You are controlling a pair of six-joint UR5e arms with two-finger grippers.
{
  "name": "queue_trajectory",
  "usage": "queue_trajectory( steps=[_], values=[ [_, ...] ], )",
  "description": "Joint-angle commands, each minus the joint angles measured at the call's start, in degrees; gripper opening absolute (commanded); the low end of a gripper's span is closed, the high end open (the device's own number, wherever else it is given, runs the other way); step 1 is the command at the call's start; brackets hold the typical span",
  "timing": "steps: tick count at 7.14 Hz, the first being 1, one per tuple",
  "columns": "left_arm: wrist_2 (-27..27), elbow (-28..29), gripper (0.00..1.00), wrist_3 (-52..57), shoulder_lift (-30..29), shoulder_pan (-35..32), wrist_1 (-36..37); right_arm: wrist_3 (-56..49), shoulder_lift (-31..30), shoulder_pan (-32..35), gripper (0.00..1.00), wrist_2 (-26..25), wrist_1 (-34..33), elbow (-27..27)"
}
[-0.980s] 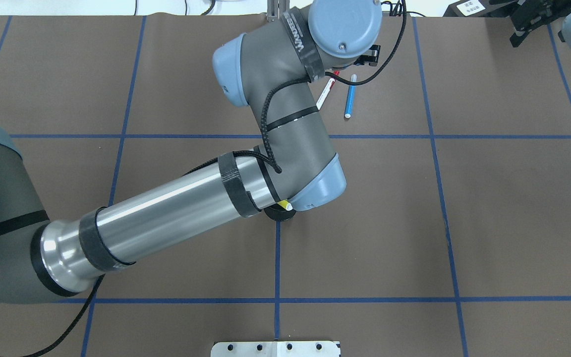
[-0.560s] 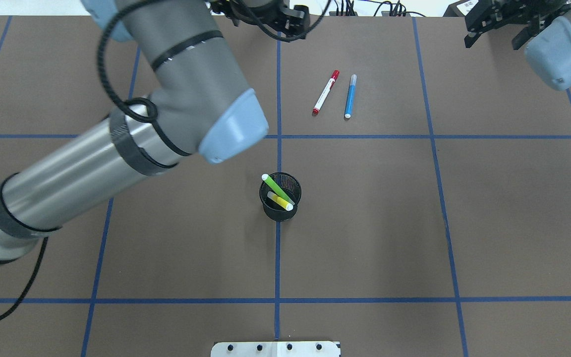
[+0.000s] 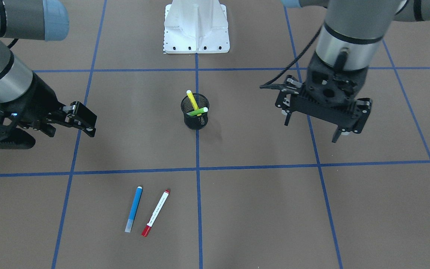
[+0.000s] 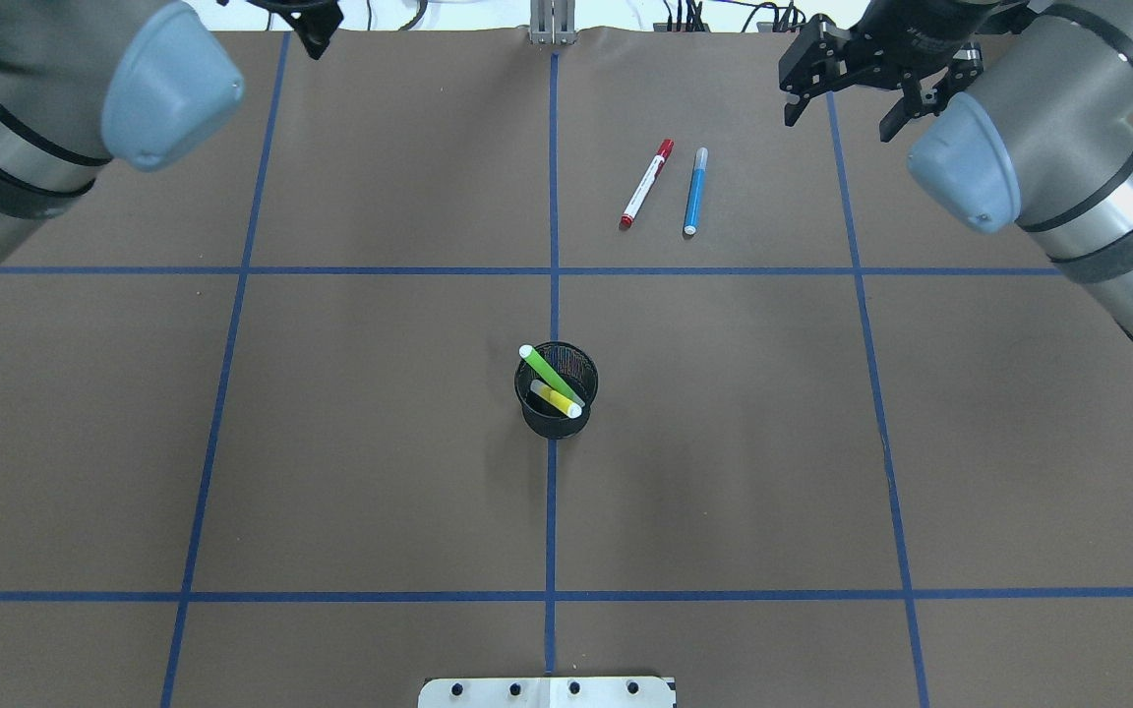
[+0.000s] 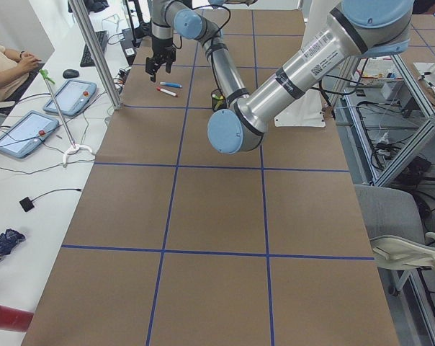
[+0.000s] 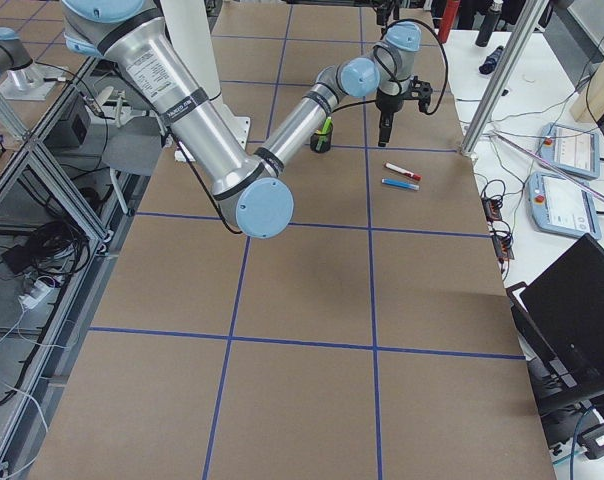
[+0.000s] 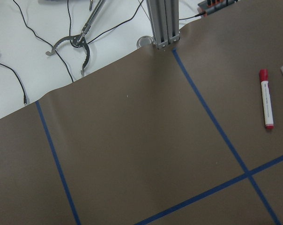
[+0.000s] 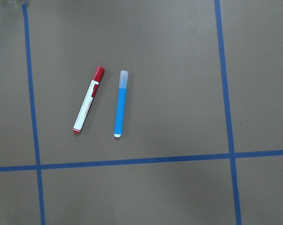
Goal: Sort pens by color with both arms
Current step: 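Move the right gripper toward the black mesh pen cup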
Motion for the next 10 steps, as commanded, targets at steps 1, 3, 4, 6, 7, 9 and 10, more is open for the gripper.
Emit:
queue_trajectory(
  steps=[1, 3, 4, 6, 7, 9, 10],
  values=[
    [-7.53, -0.26, 1.00, 7.53, 5.98, -3.81, -0.02, 3.63, 2.17, -5.02, 1.00, 0.13, -0.49, 0.24],
    [-9.23, -2.79, 1.00, 9.57, 9.84, -5.14, -0.28, 13.96, 6.54, -11.51, 1.00, -2.31, -0.58, -0.45],
    [-9.23, -4.47, 1.00, 9.58, 11.17, -5.22, -0.20, 19.85, 7.96, -14.24, 0.99, -5.03, -0.50, -1.33],
    [-9.31, -6.32, 1.00, 9.58, 12.58, -5.23, -0.11, 20.96, 14.17, -18.12, 0.99, -9.25, -4.94, -8.41],
    [-9.40, -6.50, 1.00, 9.58, 12.68, -5.75, -0.11, 23.40, 17.78, -20.40, 0.99, -10.75, -5.85, -13.50],
    [-12.64, -6.24, 1.00, 9.58, 12.77, -8.20, -0.28, 27.98, 25.69, -23.31, 0.99, -11.03, -6.47, -26.06],
    [-13.26, -6.07, 1.00, 10.11, 12.77, -9.00, -0.19, 29.91, 27.47, -24.89, 0.98, -12.60, -6.82, -28.73]
  ],
)
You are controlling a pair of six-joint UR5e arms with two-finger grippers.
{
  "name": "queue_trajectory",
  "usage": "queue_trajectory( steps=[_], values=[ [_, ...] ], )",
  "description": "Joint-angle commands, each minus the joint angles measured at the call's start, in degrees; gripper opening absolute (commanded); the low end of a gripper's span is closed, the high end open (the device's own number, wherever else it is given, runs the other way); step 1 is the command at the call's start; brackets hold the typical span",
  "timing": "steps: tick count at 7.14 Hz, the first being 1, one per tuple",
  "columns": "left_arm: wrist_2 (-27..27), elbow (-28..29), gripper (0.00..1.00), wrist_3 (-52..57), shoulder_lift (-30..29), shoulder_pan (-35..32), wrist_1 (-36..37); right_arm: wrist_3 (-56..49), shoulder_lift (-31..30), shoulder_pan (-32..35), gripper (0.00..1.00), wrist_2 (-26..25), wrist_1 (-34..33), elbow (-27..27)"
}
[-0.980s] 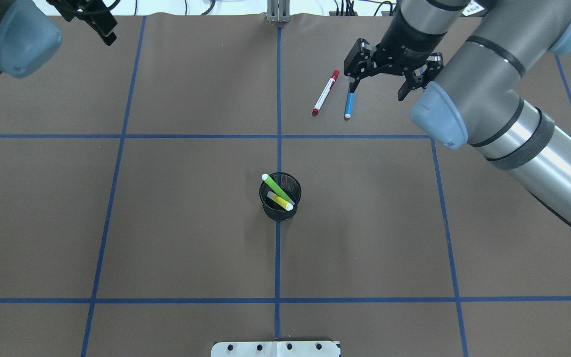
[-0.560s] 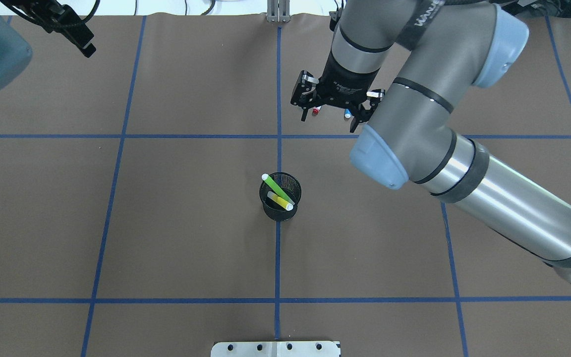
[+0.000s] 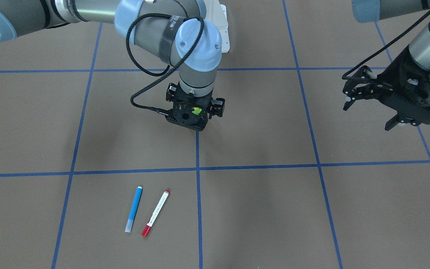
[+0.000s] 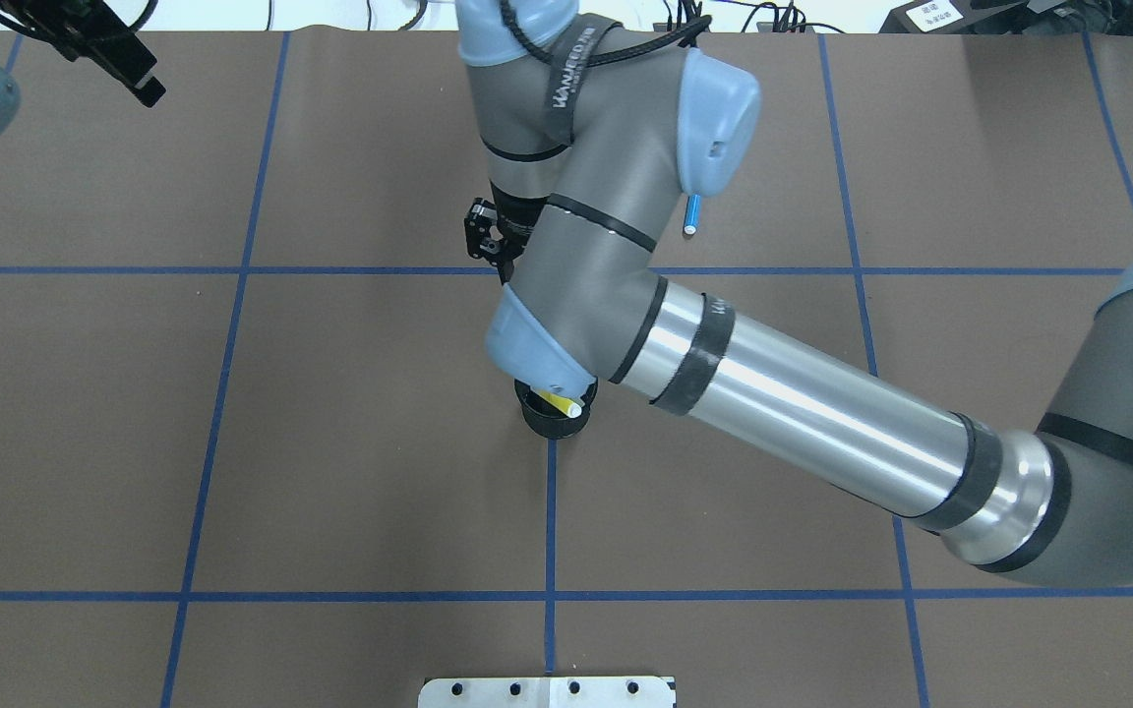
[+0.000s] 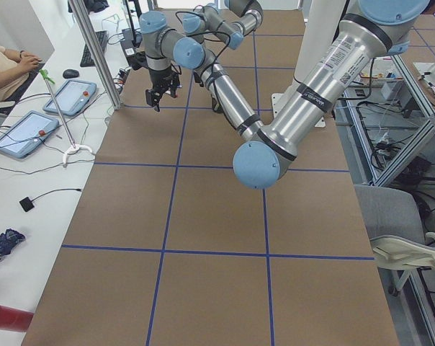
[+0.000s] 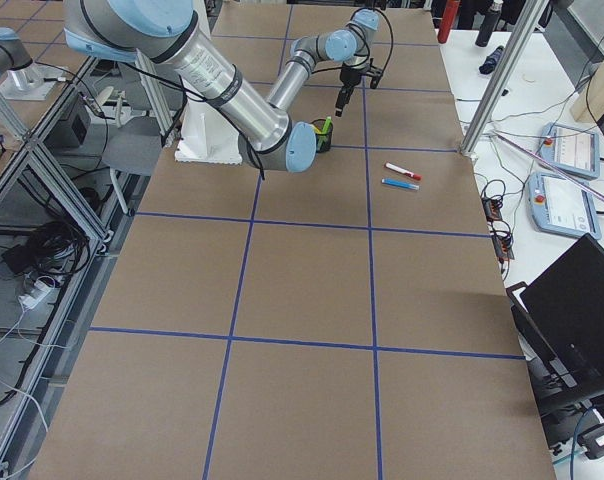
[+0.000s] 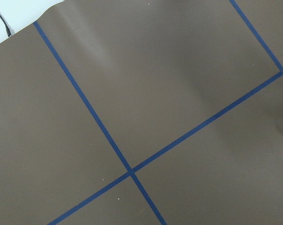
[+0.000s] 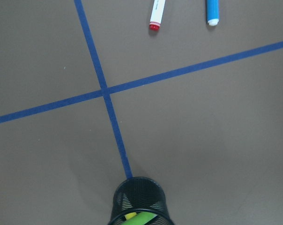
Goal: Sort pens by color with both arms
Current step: 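Lower the right gripper into the cup and grasp the green highlighter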
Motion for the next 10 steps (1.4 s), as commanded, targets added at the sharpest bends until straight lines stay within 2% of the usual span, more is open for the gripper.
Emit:
queue_trajectory(
  steps=[1, 3, 4, 5, 6, 10],
  values=[
    [-1.14, 0.35, 1.00, 0.66, 0.03, -1.44, 0.01, 3.60, 4.07, -3.63, 0.97, -3.54, -1.62, -5.75],
    [-1.22, 0.44, 1.00, 0.93, 0.03, -1.44, -0.08, 5.10, 7.06, -5.66, 0.88, -7.67, -2.77, -10.65],
    [-1.22, 0.35, 1.00, 0.93, 0.12, -1.52, 0.01, 5.28, 7.16, -6.28, 0.72, -10.13, -3.03, -11.02],
    [-1.22, 0.35, 1.00, 0.93, 0.12, -1.44, 0.01, 5.28, 6.98, -6.54, 0.63, -10.76, -3.56, -11.46],
    [-1.22, 0.35, 1.00, 0.93, 0.12, -1.44, 0.01, 5.19, 7.24, -7.94, 0.63, -14.77, -3.91, -12.42],
    [-1.23, 0.26, 1.00, 0.93, 0.74, -1.44, -0.26, 5.10, 8.21, -8.83, 0.59, -15.43, -8.13, -12.00]
  ],
)
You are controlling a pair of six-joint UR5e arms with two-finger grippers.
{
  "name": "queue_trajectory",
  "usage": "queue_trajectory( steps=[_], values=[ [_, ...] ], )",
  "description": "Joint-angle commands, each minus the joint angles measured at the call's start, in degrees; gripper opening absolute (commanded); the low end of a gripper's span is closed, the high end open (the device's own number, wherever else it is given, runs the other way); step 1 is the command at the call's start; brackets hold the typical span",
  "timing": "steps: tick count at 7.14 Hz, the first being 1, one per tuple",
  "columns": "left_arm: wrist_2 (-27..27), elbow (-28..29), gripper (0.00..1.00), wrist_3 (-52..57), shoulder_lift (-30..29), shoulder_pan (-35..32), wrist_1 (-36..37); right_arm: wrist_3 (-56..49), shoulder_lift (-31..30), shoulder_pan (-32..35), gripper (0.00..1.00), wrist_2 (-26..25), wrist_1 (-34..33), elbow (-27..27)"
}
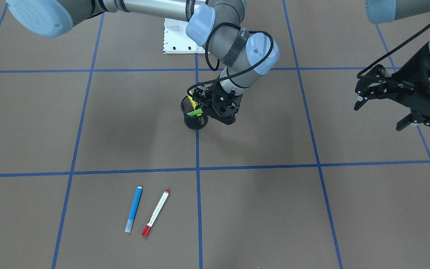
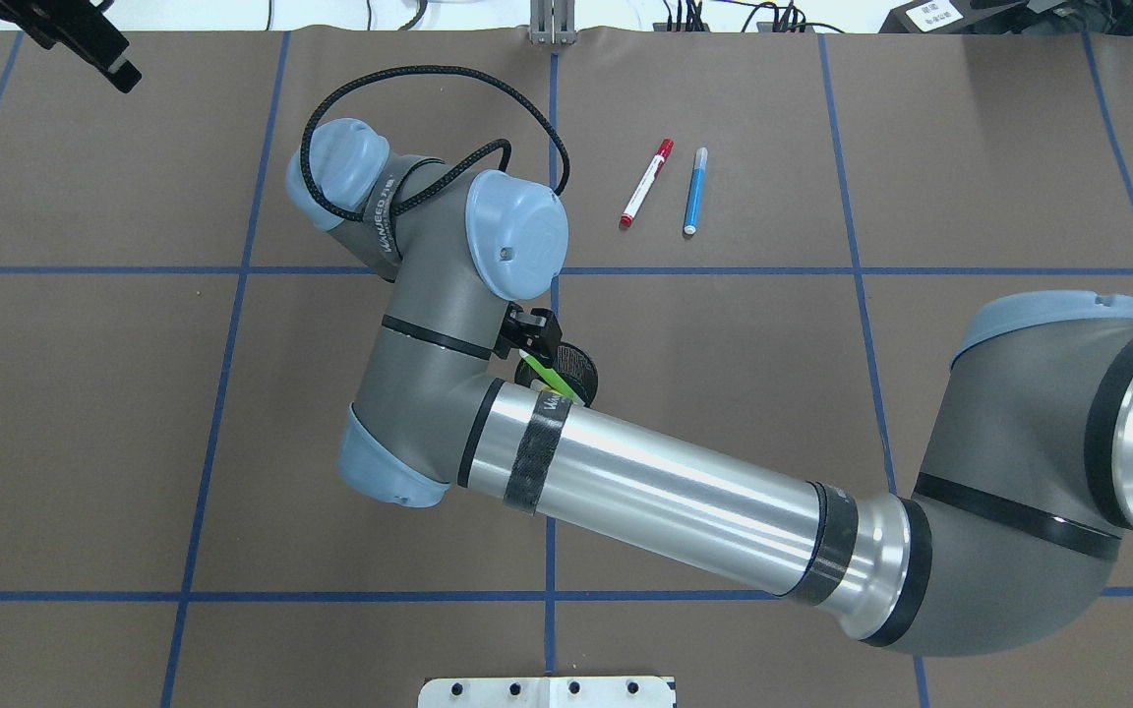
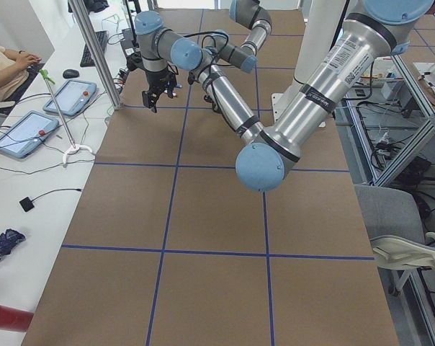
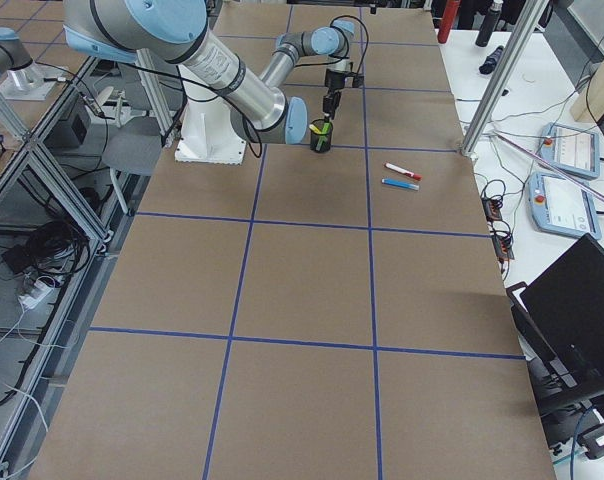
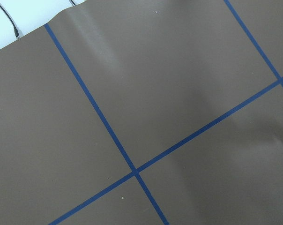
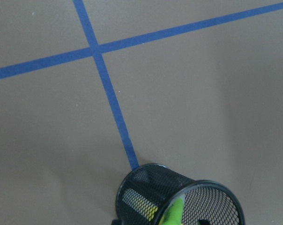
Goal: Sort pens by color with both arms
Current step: 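Lower the right gripper into the cup and grasp the green highlighter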
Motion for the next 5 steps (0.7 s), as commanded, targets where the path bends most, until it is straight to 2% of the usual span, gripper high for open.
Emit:
queue_trajectory(
  steps=[1, 2, 5],
  values=[
    [-0.03, -0.03, 1.00, 0.00, 0.04, 0.09, -0.01, -0.10, 0.26, -0.17, 0.51, -0.14, -1.12, 0.28],
    [0.06, -0.03, 1.00, 0.00, 0.04, 0.09, -0.01, -0.62, 0.70, -0.09, 0.47, -0.93, -1.12, 0.02],
    [0.06, 0.06, 1.00, 0.00, 0.13, 0.09, -0.01, -1.24, 0.97, -0.09, 0.47, -2.25, -1.12, -0.07]
  ],
)
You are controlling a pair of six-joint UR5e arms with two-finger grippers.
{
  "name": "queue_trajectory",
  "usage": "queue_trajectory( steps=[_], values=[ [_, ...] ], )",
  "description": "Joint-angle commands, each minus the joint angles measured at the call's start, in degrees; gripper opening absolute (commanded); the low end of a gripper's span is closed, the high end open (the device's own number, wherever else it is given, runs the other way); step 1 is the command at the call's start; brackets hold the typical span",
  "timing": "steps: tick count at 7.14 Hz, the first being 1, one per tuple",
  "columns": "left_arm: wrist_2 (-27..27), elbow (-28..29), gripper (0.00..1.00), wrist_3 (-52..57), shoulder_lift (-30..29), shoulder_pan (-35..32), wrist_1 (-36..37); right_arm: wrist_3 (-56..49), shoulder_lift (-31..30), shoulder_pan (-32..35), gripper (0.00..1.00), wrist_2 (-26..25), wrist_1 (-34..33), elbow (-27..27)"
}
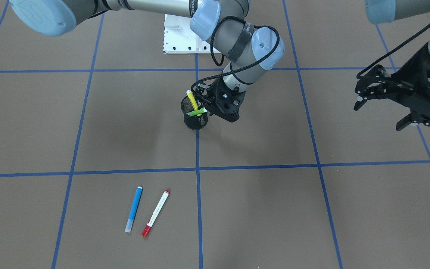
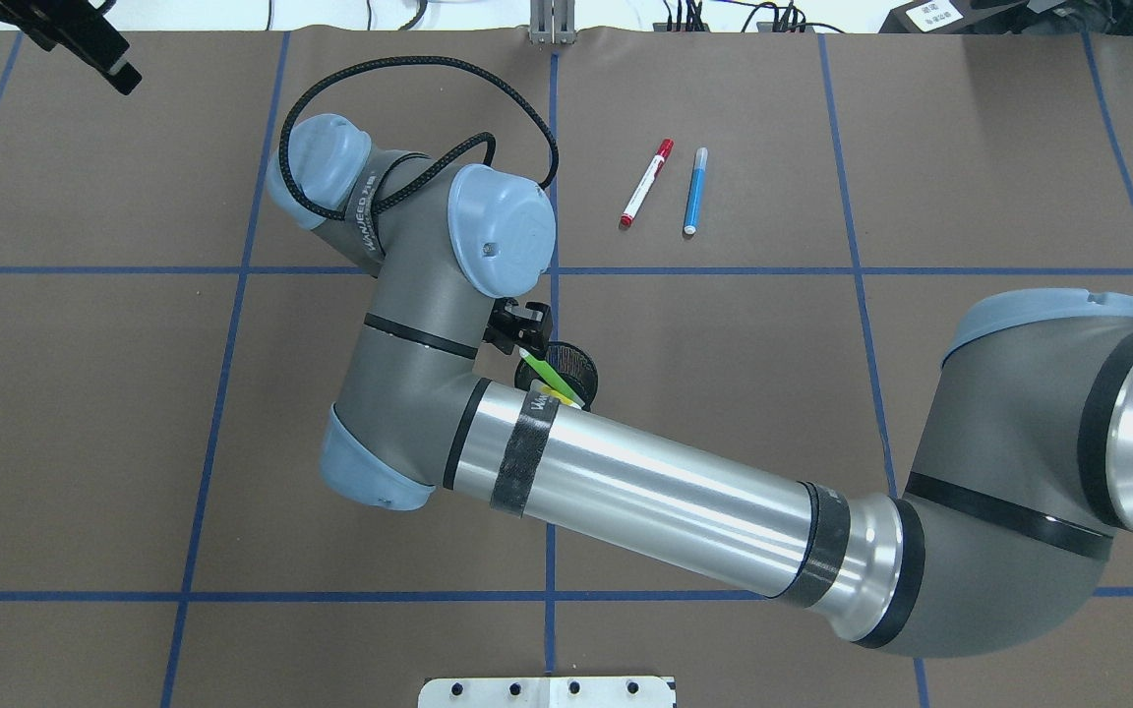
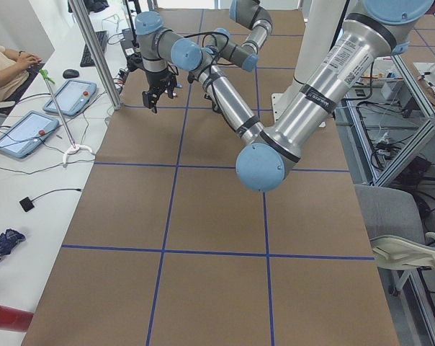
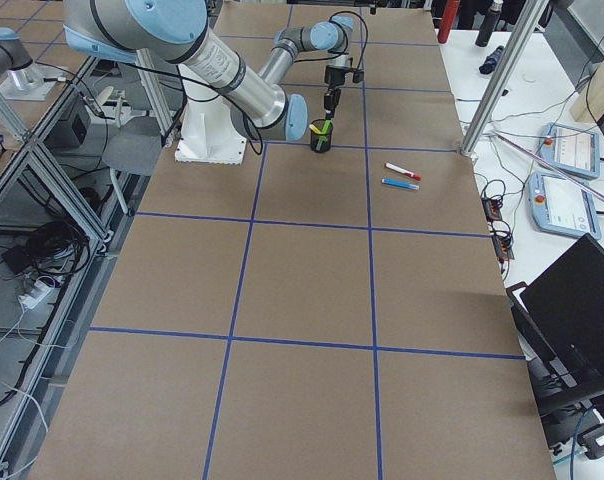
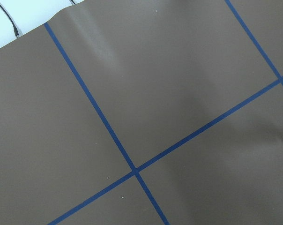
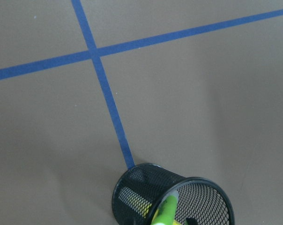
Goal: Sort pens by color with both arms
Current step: 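Lower the right gripper into the cup and grasp the green highlighter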
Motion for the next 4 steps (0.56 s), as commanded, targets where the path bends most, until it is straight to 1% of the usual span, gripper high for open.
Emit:
queue_trajectory(
  steps=[1, 2, 3, 4],
  values=[
    [0.00, 0.08, 1.00, 0.00, -0.07, 0.00, 0.00, -0.12, -0.20, 0.00, 0.47, -0.27, 0.00, -0.11],
    [0.00, 0.08, 1.00, 0.00, -0.07, 0.00, 0.00, -0.12, -0.47, 0.00, 0.47, -0.19, 0.00, -0.20],
    [0.00, 0.08, 1.00, -0.09, -0.07, 0.00, 0.09, -0.12, -0.29, 0.09, 0.39, -0.01, 0.00, -0.20],
    [0.00, 0.08, 1.00, 0.00, -0.07, 0.00, 0.09, -0.12, -0.21, 0.09, 0.27, 0.08, 0.00, -0.20]
  ],
)
